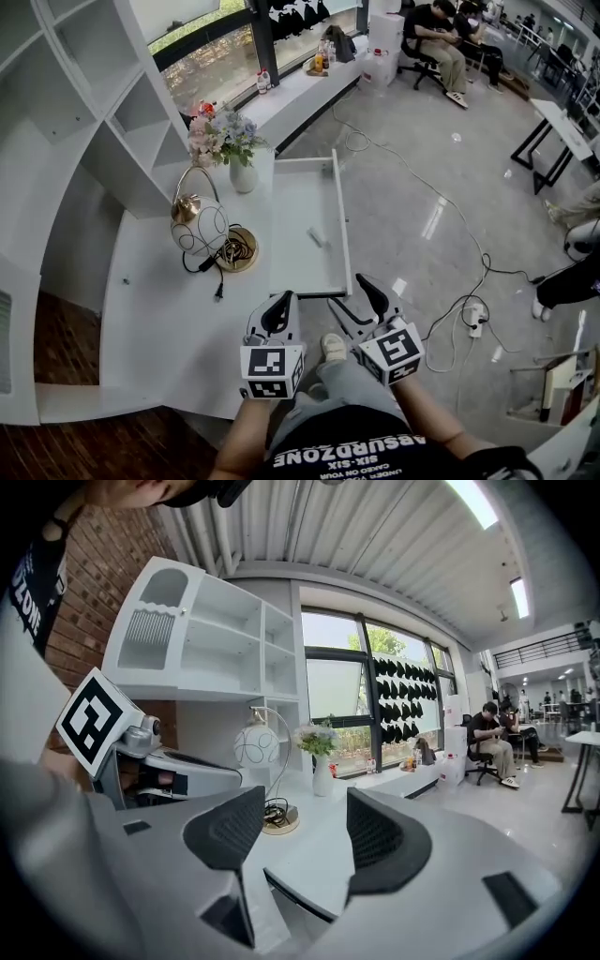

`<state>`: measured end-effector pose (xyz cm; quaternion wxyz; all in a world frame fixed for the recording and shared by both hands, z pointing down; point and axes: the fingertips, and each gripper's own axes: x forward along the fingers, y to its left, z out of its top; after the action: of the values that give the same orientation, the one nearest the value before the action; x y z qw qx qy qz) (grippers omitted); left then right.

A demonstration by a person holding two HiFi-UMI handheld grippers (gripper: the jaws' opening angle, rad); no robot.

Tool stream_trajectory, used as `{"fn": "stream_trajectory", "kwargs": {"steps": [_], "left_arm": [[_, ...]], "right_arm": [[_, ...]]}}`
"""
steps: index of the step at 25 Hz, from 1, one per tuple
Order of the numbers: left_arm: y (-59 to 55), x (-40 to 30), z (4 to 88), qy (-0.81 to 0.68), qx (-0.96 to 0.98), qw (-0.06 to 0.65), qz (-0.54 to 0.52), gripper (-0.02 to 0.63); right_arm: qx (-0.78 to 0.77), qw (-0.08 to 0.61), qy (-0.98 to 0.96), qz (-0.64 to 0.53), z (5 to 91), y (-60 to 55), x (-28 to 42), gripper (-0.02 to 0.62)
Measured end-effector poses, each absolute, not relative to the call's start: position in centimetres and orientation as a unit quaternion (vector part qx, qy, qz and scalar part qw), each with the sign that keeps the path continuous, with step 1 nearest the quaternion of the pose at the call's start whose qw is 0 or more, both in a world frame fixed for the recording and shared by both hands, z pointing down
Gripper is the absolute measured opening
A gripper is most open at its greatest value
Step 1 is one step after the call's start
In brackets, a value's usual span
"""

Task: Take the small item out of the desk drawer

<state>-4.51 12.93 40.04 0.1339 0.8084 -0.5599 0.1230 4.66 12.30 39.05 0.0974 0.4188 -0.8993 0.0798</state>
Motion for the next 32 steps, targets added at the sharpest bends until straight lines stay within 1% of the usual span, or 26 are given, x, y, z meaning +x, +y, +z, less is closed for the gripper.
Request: {"fn": "stream_trajectory", "kwargs": {"steps": [7, 19, 27, 32], "left_arm": [[9.3, -4.8, 41.4, -0.567, 0.798, 0.151, 0.136, 0.005], [3.5, -4.2, 42.4, -0.589, 0.781, 0.148, 0.146, 0.005], [2.0, -4.5, 44.0, -0.607, 0.764, 0.152, 0.157, 0.005], [1.3, -5.1, 45.1, -0.609, 0.758, 0.170, 0.158, 0.005]], "right_arm": [[0.405, 0.113, -0.902, 0.093, 40.3, 7.6, 5.0, 0.247], [0.378, 0.140, -0.908, 0.113, 43.4, 1.1, 5.6, 0.247], [0.369, 0.175, -0.905, 0.121, 46.4, -2.1, 5.6, 0.247], [0.369, 0.193, -0.900, 0.128, 48.3, -3.8, 5.0, 0.247]]}}
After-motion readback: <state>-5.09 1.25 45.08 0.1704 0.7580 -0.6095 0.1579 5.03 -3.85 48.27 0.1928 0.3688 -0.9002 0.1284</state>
